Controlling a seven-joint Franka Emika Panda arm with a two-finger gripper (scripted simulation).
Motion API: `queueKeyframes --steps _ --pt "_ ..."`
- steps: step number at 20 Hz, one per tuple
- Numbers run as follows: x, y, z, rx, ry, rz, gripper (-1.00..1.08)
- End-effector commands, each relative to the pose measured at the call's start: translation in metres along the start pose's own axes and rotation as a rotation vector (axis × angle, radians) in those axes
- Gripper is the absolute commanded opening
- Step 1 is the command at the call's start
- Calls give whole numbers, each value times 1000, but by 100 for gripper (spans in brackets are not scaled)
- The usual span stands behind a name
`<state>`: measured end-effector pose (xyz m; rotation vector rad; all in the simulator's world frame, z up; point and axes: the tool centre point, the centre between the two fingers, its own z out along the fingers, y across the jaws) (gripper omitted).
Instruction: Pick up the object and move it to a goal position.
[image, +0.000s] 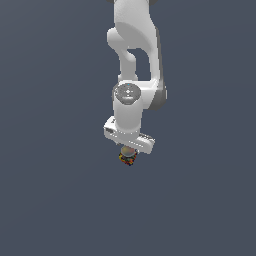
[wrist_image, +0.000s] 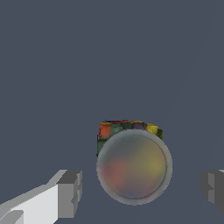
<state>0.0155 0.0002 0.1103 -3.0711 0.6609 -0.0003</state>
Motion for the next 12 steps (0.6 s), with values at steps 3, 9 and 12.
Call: queueKeyframes --steps 3,9,12 --pt "0 -1 2 0 0 17 100" --pt "-1 -1 12 0 0 13 100" --pt "-1 0 27 0 0 15 100"
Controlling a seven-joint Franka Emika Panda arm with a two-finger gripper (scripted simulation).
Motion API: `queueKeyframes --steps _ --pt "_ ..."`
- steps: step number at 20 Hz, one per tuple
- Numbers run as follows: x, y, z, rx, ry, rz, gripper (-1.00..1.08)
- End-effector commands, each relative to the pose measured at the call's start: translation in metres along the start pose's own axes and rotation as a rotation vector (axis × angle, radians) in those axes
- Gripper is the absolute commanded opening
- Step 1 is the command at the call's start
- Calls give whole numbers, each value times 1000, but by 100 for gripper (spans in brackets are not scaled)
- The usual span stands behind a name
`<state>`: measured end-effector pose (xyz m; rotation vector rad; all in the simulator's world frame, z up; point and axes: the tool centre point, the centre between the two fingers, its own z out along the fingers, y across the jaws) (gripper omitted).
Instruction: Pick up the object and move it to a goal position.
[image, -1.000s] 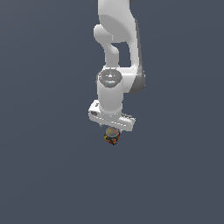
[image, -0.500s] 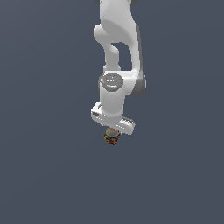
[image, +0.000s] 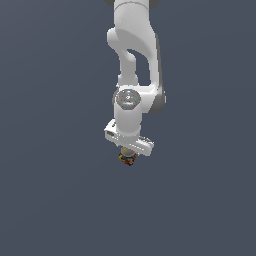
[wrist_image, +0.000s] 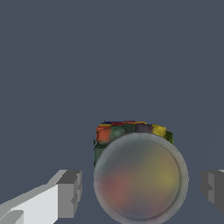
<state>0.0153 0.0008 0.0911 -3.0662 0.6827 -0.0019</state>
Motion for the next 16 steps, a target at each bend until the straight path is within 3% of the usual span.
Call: queueKeyframes --steps 1,9,10,16 --pt "-1 1 14 -1 -1 1 100" --pt "0 0 33 -1 -1 3 100" --pt "0 0 33 -1 -1 3 -100" --pt "0 0 33 -1 -1 3 -100"
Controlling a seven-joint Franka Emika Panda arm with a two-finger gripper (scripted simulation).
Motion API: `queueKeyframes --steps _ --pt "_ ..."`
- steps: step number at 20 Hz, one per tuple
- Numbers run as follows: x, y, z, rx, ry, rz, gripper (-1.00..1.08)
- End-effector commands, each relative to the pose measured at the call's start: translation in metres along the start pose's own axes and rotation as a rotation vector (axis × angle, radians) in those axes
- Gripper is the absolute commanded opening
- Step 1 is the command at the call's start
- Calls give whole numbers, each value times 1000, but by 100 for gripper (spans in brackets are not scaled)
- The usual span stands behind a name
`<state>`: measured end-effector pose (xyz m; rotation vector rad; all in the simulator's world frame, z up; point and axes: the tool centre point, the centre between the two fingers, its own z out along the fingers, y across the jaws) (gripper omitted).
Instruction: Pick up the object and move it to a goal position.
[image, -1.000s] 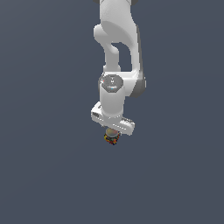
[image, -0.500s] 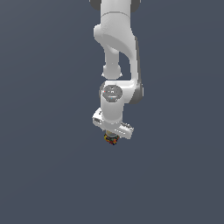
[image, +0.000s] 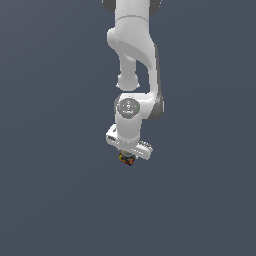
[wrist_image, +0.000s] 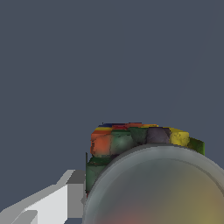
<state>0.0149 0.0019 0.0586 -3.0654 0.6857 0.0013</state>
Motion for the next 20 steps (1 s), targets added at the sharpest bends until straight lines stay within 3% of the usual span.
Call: queueKeyframes --steps 1,10,20 --pt "1 1 1 0 1 1 -100" --pt "-5 -11 -12 0 0 0 -100" --pt "-32 -74 -80 -1 1 1 -100"
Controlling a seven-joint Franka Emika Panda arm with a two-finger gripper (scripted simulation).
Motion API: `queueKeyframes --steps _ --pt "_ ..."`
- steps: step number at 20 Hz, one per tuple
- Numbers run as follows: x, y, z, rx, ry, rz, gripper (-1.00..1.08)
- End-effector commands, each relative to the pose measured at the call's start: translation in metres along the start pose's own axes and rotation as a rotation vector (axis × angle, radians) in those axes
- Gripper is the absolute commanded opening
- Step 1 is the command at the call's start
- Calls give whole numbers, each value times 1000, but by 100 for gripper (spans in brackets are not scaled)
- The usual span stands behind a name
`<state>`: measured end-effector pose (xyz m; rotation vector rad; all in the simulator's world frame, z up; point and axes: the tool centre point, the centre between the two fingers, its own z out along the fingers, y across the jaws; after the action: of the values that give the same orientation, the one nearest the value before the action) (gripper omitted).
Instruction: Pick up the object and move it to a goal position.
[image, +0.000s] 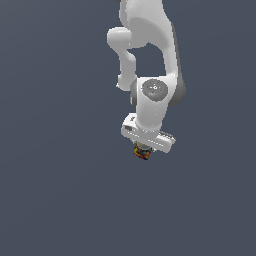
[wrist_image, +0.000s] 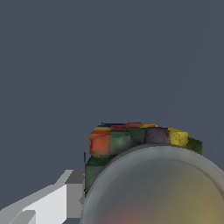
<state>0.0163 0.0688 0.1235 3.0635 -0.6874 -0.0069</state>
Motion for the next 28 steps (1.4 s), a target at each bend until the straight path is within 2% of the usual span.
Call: queueKeyframes --steps 1,15,21,28 --pt "-8 -21 -24 2 4 0 -100" --pt "-49 -127 -137 2 4 0 -100" --pt "-57 -151 -161 3 4 0 -100" --pt "-59 -161 -171 3 4 0 -100"
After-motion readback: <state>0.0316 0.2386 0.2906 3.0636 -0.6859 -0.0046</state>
